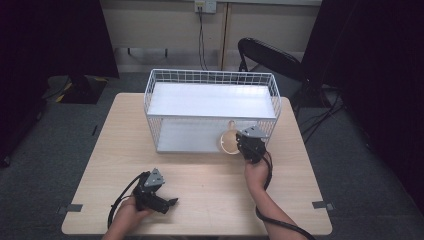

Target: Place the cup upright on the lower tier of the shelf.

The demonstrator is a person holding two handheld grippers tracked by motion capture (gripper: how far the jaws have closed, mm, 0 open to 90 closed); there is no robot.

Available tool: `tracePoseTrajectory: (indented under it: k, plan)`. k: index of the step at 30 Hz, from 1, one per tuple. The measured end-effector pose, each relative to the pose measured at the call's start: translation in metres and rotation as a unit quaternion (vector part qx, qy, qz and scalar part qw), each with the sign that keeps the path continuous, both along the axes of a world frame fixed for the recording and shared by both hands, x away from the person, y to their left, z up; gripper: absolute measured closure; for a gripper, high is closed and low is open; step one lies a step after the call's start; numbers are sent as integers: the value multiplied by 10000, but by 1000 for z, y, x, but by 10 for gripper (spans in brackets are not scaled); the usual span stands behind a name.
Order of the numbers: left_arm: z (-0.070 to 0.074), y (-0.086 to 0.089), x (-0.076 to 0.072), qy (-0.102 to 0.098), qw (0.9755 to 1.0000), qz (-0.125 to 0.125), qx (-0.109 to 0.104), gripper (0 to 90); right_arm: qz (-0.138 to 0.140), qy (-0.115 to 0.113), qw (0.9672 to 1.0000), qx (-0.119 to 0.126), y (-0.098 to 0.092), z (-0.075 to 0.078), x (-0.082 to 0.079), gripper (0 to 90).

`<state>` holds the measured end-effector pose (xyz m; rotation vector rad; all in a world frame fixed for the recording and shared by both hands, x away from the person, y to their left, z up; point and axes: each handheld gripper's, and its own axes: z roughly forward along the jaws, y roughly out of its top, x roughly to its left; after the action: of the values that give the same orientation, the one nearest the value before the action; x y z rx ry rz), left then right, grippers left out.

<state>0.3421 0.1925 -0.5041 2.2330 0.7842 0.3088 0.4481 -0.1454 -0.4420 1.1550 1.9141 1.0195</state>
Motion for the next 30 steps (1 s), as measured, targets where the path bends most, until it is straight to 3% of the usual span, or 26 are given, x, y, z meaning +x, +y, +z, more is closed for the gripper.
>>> tracePoseTrajectory:
  k: [24, 30]
  plan:
    - [0, 0, 0, -1, 10000, 0, 3, 1, -242, -122, 9995, -182, 10, -6, 9, 829]
    - [0, 0, 0, 1, 10000, 1, 0, 1, -329, -64, 9994, -118, 11, -6, 12, 827]
